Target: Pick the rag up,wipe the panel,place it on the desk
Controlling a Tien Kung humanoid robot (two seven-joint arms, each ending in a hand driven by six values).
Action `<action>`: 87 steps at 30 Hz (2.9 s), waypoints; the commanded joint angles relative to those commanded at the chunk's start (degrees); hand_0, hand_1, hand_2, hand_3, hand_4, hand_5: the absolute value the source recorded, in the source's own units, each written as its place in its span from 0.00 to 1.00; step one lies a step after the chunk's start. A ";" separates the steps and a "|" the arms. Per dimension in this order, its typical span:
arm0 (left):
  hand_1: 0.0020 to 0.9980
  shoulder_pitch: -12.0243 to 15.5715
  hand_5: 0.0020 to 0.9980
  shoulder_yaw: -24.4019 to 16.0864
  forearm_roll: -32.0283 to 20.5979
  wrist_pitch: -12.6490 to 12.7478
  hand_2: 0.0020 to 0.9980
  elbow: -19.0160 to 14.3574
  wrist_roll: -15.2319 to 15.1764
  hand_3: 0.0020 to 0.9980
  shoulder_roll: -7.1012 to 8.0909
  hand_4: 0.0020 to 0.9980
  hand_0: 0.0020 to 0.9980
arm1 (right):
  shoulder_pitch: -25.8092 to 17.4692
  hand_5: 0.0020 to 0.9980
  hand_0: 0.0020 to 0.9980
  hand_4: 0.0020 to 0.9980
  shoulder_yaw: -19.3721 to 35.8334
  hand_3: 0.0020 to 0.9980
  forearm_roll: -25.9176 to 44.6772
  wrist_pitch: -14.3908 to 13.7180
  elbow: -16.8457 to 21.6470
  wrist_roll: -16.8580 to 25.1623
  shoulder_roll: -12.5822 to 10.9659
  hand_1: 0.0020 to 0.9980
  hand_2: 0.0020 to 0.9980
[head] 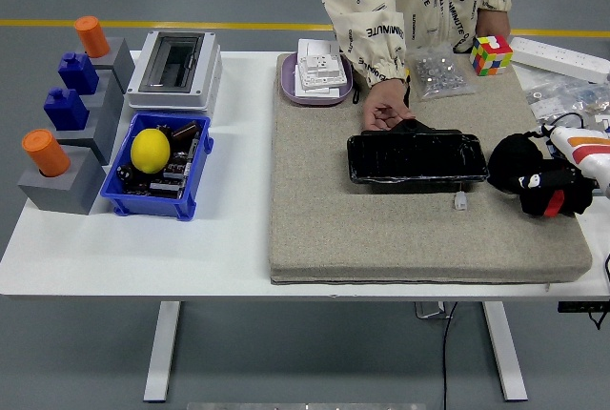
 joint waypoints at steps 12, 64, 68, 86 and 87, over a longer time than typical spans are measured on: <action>0.69 -0.05 0.46 0.80 -0.44 -0.02 0.73 0.00 0.05 0.56 -0.07 0.59 0.64 | -0.91 0.60 0.78 1.00 0.25 0.82 -0.06 -0.71 -0.78 0.45 1.66 0.74 0.82; 0.69 -0.65 0.46 1.24 -0.95 -0.09 0.73 0.00 -0.12 0.56 -0.21 0.59 0.64 | -1.80 0.46 0.65 1.00 2.52 0.71 0.95 -8.99 -4.35 3.71 3.28 0.64 0.73; 0.69 -0.53 0.46 1.05 -0.83 -0.05 0.73 0.00 -0.04 0.56 -0.25 0.59 0.64 | -1.98 0.46 0.66 1.00 3.10 0.72 0.69 -8.82 -4.33 3.54 3.66 0.65 0.73; 0.69 -0.57 0.46 0.96 -0.65 -0.06 0.73 0.00 -0.04 0.56 -0.17 0.59 0.64 | -0.75 0.45 0.66 1.00 3.56 0.70 0.09 -9.19 -5.55 3.71 5.36 0.64 0.73; 0.69 -0.57 0.46 1.01 -0.68 -0.07 0.73 0.00 -0.04 0.56 -0.17 0.59 0.64 | -0.70 0.45 0.66 1.00 3.66 0.70 0.06 -9.21 -5.57 3.71 5.47 0.64 0.73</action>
